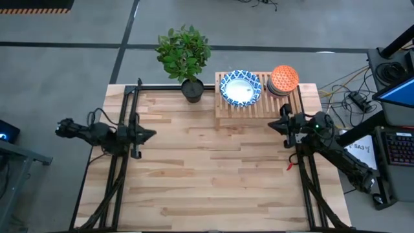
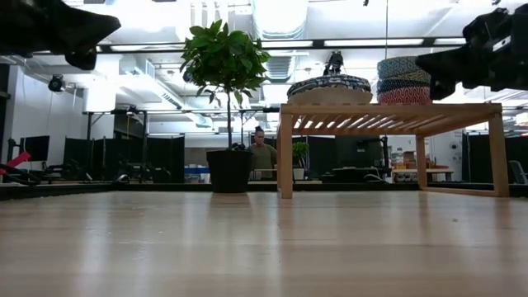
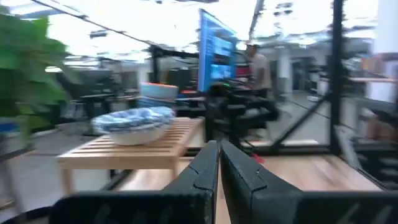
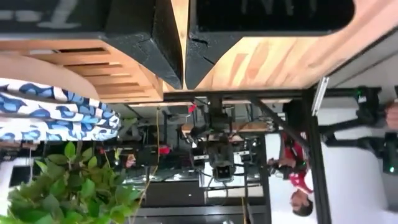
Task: Place and stack bowls onto a shelf
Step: Return to Home Position
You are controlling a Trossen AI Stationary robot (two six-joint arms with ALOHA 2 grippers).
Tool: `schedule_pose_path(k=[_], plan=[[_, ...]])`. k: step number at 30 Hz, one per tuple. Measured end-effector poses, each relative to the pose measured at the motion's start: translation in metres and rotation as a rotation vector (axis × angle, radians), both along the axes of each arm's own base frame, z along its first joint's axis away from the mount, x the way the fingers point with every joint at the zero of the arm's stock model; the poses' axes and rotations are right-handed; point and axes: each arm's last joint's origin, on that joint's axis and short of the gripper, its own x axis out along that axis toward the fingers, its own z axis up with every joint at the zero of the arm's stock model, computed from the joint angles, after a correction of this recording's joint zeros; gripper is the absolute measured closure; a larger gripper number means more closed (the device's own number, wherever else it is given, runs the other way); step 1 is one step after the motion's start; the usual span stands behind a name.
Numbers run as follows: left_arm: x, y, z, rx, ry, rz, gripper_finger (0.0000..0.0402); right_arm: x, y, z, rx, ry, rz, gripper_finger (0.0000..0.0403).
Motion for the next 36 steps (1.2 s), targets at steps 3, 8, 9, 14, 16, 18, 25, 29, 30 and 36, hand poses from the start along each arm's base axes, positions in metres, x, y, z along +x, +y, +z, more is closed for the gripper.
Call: schedule_pose_path(k=[3, 8, 9, 14, 16, 18, 25, 29, 30, 36], plan=[[0.004, -0.005, -0.014, 0.040, 0.030, -0.117, 0.0402, 0.001, 0.000, -0.004, -0.052, 0.032, 0.001, 0.0394], [0.011, -0.009, -0.047, -0.003, 0.153, -0.202, 0.0401, 0.002, -0.002, -0.012, -0.116, 0.098, -0.017, 0.0394], [0.012, -0.009, -0.047, -0.036, 0.161, -0.199, 0.0401, 0.002, -0.002, -0.013, -0.127, 0.103, -0.025, 0.0394], [0.013, -0.008, -0.047, -0.041, 0.174, -0.145, 0.0401, 0.003, -0.004, -0.015, -0.089, 0.124, -0.036, 0.0394], [0.013, -0.006, -0.047, -0.042, 0.175, -0.093, 0.0401, 0.004, -0.004, -0.015, -0.068, 0.130, -0.034, 0.0394], [0.013, -0.005, -0.047, -0.047, 0.175, -0.070, 0.0401, 0.004, -0.005, -0.015, -0.032, 0.129, -0.034, 0.0394], [0.013, -0.006, -0.048, -0.046, 0.179, -0.071, 0.0401, 0.004, -0.005, -0.017, -0.100, 0.142, -0.035, 0.0394], [0.013, -0.006, -0.048, -0.046, 0.179, -0.070, 0.0401, 0.004, -0.005, -0.017, -0.114, 0.141, -0.036, 0.0394], [0.013, -0.006, -0.048, -0.046, 0.179, -0.070, 0.0401, 0.004, -0.005, -0.017, -0.113, 0.141, -0.036, 0.0394], [0.013, -0.006, -0.048, -0.047, 0.179, -0.070, 0.0401, 0.004, -0.005, -0.017, -0.131, 0.141, -0.037, 0.0394]])
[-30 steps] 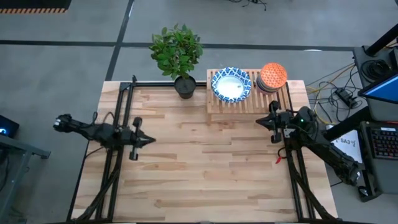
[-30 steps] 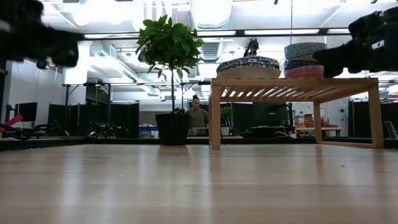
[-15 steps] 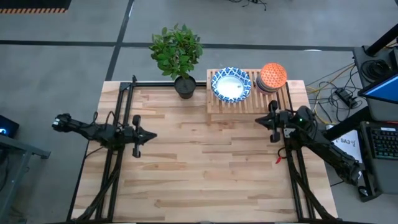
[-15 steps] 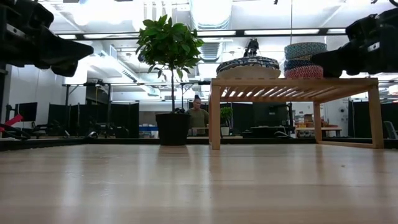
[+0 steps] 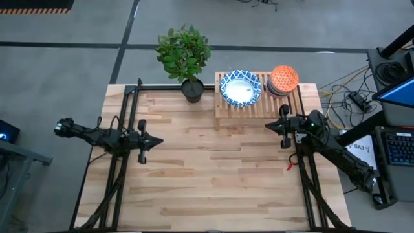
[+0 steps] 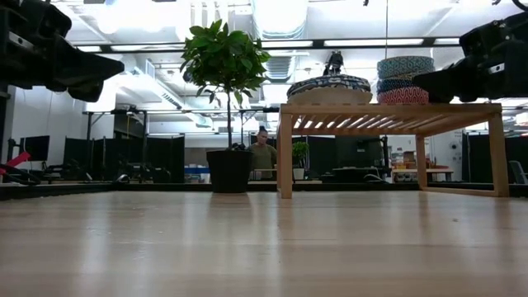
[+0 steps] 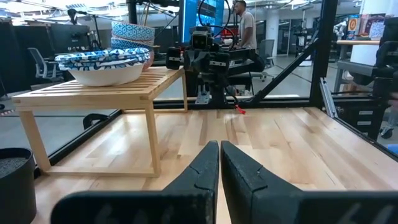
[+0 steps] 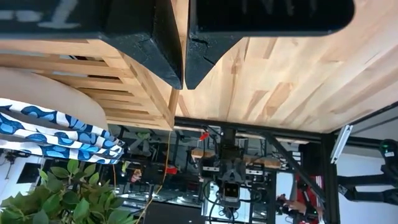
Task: Place and stack bowls onto a shelf
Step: Return to Home Position
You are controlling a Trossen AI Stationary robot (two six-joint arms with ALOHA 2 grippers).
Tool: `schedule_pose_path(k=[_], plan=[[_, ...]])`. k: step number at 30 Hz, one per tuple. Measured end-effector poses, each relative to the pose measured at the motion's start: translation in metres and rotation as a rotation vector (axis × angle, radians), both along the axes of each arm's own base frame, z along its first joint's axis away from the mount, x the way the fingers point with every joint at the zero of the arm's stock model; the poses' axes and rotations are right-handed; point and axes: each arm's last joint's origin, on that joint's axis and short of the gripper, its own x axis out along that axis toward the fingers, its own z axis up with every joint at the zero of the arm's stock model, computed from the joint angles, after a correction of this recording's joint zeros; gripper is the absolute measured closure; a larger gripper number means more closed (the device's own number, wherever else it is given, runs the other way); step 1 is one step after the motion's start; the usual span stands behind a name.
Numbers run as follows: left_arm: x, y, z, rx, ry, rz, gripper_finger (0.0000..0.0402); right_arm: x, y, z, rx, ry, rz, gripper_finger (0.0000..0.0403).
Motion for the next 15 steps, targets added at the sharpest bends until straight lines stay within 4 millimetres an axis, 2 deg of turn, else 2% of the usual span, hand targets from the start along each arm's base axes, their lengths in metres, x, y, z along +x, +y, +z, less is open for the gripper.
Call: schedule_pose_path(k=[7, 11, 15], plan=[[0.000, 0.000, 0.000, 0.000, 0.000, 0.000, 0.0401, 0.001, 0.002, 0.001, 0.058, -0.007, 0.010, 0.0394], [0.000, 0.000, 0.000, 0.000, 0.000, 0.000, 0.0401, 0.004, 0.014, 0.006, 0.077, -0.054, 0.128, 0.0394], [0.000, 0.000, 0.000, 0.000, 0.000, 0.001, 0.0401, 0.006, 0.022, 0.010, 0.022, -0.080, 0.138, 0.0394]])
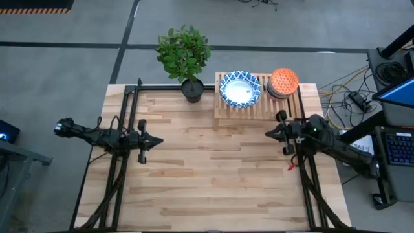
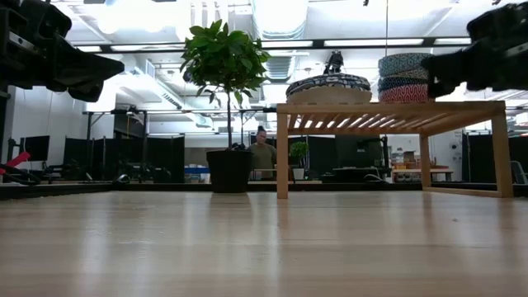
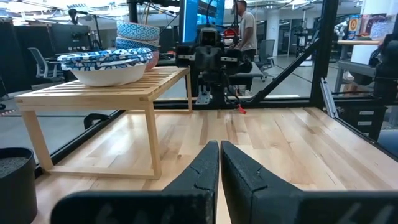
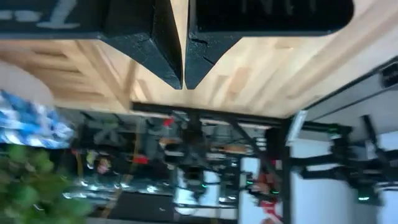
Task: Place and stack bowls onto a shelf
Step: Return to Home Position
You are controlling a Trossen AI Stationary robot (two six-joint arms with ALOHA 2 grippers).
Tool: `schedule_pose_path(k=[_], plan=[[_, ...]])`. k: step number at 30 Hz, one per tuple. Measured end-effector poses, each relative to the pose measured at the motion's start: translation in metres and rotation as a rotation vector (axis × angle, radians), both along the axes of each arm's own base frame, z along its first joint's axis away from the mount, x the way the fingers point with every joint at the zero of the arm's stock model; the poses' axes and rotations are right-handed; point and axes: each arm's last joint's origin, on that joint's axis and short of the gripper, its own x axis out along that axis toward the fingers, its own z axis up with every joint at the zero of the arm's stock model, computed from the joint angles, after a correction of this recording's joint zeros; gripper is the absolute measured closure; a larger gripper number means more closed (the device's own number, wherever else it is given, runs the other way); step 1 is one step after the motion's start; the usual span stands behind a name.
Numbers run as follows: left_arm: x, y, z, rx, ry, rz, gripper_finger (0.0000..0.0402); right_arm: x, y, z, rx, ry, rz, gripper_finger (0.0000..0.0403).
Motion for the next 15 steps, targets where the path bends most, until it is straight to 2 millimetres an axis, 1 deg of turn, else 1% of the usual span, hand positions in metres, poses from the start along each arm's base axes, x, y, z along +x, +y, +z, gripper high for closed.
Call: schedule_pose_path(k=[3, 9, 11, 15], plan=[[0.000, 0.000, 0.000, 0.000, 0.000, 0.000, 0.0401, 0.000, 0.004, 0.006, -0.032, -0.018, 0.038, 0.0394], [0.000, 0.000, 0.000, 0.000, 0.002, 0.000, 0.0401, 0.003, 0.014, 0.008, -0.030, -0.032, 0.102, 0.0394], [0.000, 0.000, 0.000, 0.001, 0.004, 0.000, 0.0401, 0.005, 0.018, 0.006, -0.024, -0.018, 0.055, 0.0394], [0.000, 0.000, 0.000, 0.001, 0.004, 0.000, 0.0401, 0.009, 0.025, -0.004, -0.041, 0.015, -0.100, 0.0394]])
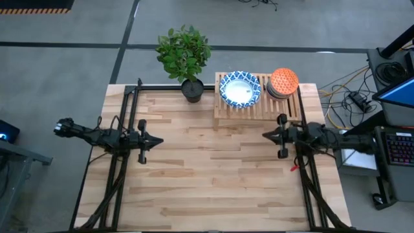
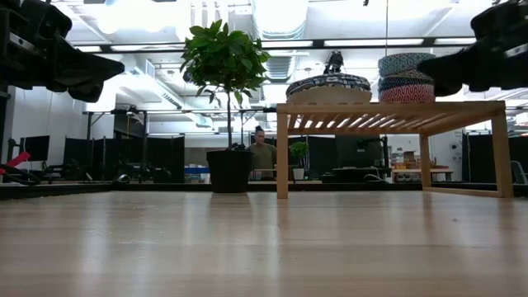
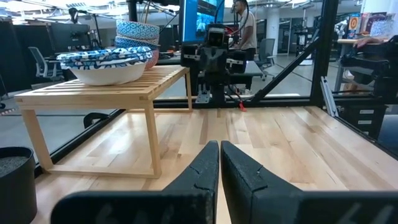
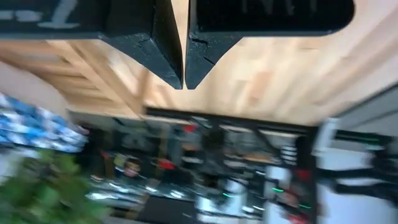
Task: Place and stack bowls onto a shelf
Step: Return to Home Position
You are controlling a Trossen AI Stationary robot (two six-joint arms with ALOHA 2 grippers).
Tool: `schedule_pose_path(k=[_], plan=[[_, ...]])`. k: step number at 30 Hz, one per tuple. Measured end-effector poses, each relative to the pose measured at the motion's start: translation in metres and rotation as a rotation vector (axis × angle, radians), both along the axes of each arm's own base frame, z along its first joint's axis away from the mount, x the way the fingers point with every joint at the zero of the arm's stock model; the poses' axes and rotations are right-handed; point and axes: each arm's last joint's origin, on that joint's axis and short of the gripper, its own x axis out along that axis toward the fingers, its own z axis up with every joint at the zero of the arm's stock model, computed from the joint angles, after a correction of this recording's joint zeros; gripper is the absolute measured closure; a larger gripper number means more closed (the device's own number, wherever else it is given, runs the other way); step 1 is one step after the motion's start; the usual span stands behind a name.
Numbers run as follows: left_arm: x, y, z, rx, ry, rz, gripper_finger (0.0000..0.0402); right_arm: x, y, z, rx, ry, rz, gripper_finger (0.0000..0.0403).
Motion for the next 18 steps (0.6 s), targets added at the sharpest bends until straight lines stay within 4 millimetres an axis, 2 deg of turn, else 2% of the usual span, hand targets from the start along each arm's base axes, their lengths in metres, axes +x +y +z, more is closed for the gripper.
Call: schedule_pose_path(k=[5, 10, 18], plan=[[0.0000, 0.0000, 0.0000, 0.000, 0.000, 0.000, 0.0402, -0.0001, 0.0029, -0.0016, -0.009, 0.012, -0.194, 0.0394], [0.0003, -0.0001, -0.0003, 0.001, 0.004, 0.000, 0.0402, -0.0002, 0.0033, -0.0015, -0.039, 0.014, -0.207, 0.0394], [0.0004, -0.0001, -0.0004, 0.001, 0.005, 0.000, 0.0402, -0.0001, 0.0035, -0.0018, 0.080, 0.007, -0.191, 0.0394]])
